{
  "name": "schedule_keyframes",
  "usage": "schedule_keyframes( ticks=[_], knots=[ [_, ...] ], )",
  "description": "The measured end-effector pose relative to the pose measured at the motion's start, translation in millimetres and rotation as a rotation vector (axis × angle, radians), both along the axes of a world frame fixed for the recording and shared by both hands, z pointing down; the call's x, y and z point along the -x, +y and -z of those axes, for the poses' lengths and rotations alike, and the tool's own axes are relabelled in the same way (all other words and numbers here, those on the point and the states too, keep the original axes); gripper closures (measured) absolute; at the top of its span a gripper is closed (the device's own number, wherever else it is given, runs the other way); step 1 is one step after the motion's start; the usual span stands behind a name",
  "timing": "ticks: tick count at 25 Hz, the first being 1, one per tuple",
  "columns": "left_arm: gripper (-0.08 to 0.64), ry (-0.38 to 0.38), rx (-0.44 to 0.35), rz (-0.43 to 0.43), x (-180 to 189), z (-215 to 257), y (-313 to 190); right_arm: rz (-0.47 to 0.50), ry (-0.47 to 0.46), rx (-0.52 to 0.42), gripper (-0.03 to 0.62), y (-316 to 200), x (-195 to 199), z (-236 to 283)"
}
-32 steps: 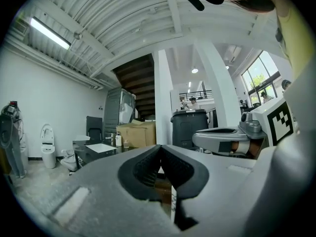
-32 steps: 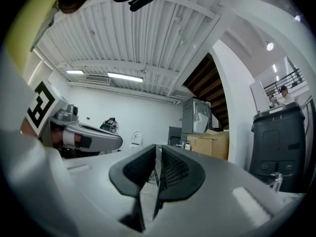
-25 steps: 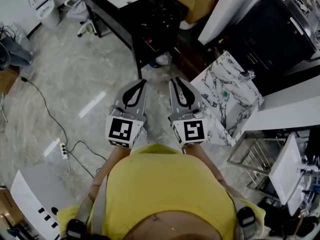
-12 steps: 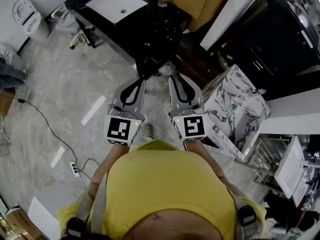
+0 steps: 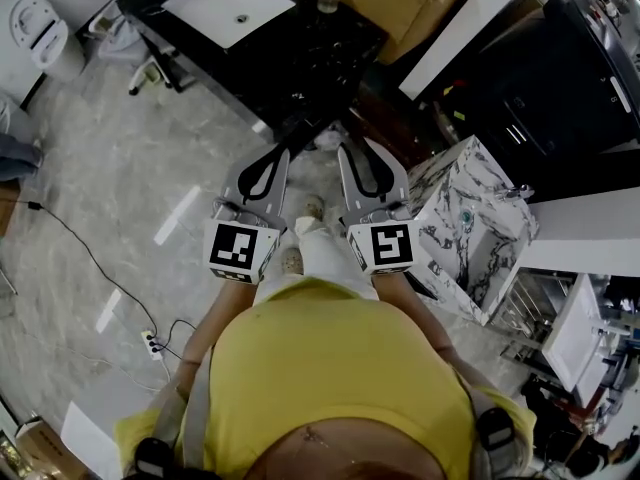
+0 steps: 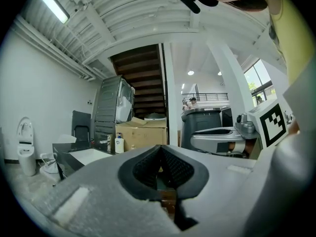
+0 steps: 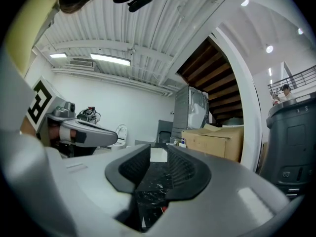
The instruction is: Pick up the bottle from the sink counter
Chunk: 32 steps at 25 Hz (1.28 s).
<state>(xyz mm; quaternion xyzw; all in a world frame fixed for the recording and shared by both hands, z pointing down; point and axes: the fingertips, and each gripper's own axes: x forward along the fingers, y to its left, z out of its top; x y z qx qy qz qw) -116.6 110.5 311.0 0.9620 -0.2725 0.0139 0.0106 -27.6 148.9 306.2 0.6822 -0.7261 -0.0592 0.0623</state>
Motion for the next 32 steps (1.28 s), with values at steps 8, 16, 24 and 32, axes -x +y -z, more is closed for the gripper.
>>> schedule_keyframes(
  ticks=[8, 16, 24, 32],
  knots=[
    [0.556, 0.021, -0.028, 0.001, -19.0, -9.7, -52.2, -0.009, -0.002, -0.029, 0.480, -57.0, -25.7, -9.5],
    [0.555, 0.034, -0.054, -0.002, -60.4, -3.0, -149.8, -0.020, 0.009, -0.017, 0.466, -165.7, -77.5, -10.4],
    [0.556, 0.032, -0.049, 0.000, -118.1, 0.2, -242.0, 0.013, 0.005, 0.020, 0.445, -271.9, -130.4, -27.3],
    [0.555, 0.024, -0.061, 0.038, -162.3, -11.9, -300.5, 0.059, -0.008, 0.044, 0.433, -341.6, -168.9, -47.9]
  ],
)
